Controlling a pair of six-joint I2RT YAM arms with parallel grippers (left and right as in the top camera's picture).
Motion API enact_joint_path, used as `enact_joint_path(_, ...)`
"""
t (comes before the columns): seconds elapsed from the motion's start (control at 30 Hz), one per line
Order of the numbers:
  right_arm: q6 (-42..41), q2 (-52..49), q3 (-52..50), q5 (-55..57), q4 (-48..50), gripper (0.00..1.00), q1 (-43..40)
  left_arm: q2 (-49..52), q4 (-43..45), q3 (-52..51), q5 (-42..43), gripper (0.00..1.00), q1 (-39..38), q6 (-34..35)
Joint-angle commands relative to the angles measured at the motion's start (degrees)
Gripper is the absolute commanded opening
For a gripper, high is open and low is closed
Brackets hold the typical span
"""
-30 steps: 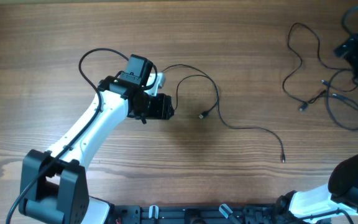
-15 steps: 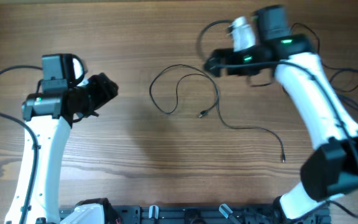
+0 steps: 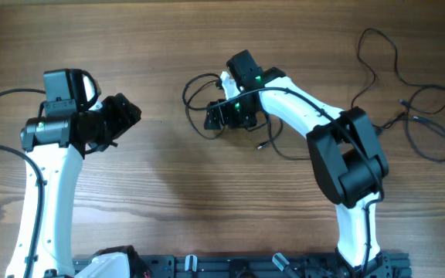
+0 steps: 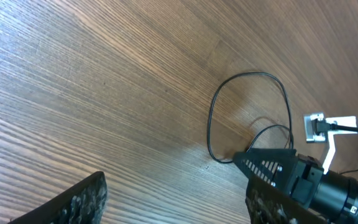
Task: Untangle cables
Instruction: 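Reach the right gripper to the remaining cable and grasp it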
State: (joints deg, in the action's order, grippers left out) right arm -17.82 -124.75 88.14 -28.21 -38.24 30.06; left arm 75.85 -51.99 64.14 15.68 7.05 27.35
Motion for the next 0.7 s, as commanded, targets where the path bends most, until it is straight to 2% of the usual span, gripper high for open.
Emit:
enact_joint_path(0.0, -4.0, -2.8, -0.5, 0.8, 2.8, 0.58, 2.0, -0.1, -0.1, 0.4, -0.3, 0.73, 0.3, 0.6)
enact_joint_path(0.07, -6.1, -2.8, -0.5, 0.9, 4.0, 0.37, 2.8, -0.1, -0.1, 0.4, -0.3, 0.73, 0.3, 0.6)
enact_joint_path(0.13, -8.8, -2.8, -0.5, 2.5, 4.3, 0.08, 3.5, -0.1, -0.2, 0.4, -0.3, 0.73, 0.3, 0.6)
enact_joint_path(0.17, -10.0, -2.8, -0.5, 3.0, 4.4, 0.04, 3.7, -0.1, -0.3, 0.4, -0.3, 0.73, 0.3, 0.6)
enact_joint_path(0.37, -5.4, -0.6, 0.0, 4.3, 1.5, 0.04, 3.0, -0.1, -1.0, 0.4, -0.3, 0.73, 0.2, 0.6)
enact_joint_path(0.53, 6.1, 9.9, 9.5, 19.0, -15.6, 0.04, -1.2, -0.1, -1.0, 0.4, -0.3, 0.77, 0.2, 0.5)
enact_joint_path(0.67, 10.7, 20.9, 19.8, 33.0, -21.3, 0.04, -8.1, -0.1, -1.1, 0.4, -0.3, 0.77, 0.2, 0.6)
